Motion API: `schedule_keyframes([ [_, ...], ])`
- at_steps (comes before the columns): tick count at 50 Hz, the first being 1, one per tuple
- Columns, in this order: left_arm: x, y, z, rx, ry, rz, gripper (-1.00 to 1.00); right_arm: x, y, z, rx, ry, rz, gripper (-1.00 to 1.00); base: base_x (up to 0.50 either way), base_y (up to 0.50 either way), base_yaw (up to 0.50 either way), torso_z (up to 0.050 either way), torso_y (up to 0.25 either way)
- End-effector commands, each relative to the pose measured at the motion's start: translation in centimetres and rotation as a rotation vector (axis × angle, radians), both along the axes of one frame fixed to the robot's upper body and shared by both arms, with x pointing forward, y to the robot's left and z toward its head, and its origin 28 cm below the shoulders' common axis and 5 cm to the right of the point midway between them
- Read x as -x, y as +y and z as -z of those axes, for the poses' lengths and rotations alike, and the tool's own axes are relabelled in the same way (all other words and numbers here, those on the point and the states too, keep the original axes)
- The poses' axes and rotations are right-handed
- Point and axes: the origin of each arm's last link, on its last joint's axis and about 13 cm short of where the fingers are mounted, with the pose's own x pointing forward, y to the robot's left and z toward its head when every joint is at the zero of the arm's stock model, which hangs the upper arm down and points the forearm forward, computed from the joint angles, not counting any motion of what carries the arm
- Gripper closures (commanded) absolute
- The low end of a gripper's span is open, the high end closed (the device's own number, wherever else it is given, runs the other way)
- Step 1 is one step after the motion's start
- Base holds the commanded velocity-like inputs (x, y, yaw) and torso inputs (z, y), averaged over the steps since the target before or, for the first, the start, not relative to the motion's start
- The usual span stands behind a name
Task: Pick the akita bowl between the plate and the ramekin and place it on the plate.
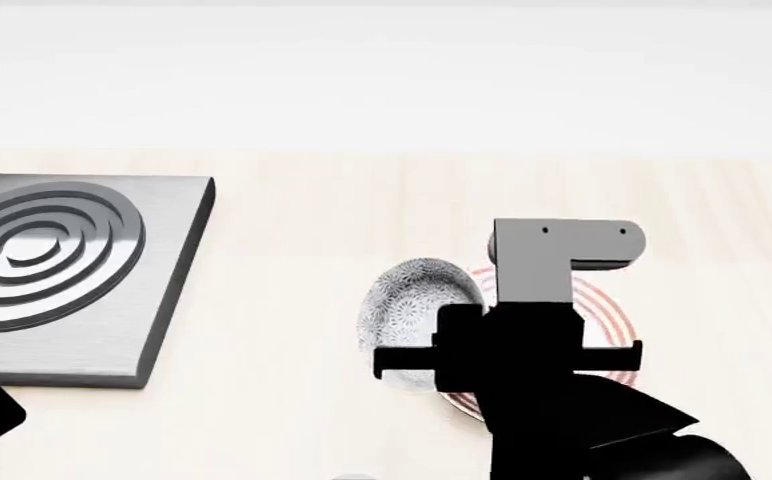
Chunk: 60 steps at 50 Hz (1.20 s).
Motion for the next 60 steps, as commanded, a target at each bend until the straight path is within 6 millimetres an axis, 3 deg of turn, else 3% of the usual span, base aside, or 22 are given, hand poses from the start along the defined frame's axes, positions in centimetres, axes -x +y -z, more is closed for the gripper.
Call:
schedule_keyframes([
  [1, 0.1, -0.1, 0.4, 0.017, 0.014, 0.002, -1.00, -1.9, -0.6, -2.1, -0.016, -0.027, 0.025, 1.00, 0.00, 0.00, 0.00, 0.000, 0.000],
  [24, 0.1, -0.1, 0.3, 0.018, 0.015, 0.002, -1.00, -5.7, -2.0, -4.1, -0.069, 0.021, 0.110, 1.00, 0.00, 0.00, 0.00, 0.000, 0.000],
  [45, 0.0, -0.2, 0.3, 0.023, 0.017, 0.002, -1.00, -8.8, -3.4, -3.9, -0.146, 0.083, 0.202, 1.00, 0.00, 0.00, 0.00, 0.000, 0.000],
  [60, 0.0, -0.1, 0.3, 0.023, 0.018, 0.000, -1.00, -10.2, -4.5, -2.5, -0.229, 0.139, 0.265, 1.00, 0.00, 0.00, 0.00, 0.000, 0.000],
])
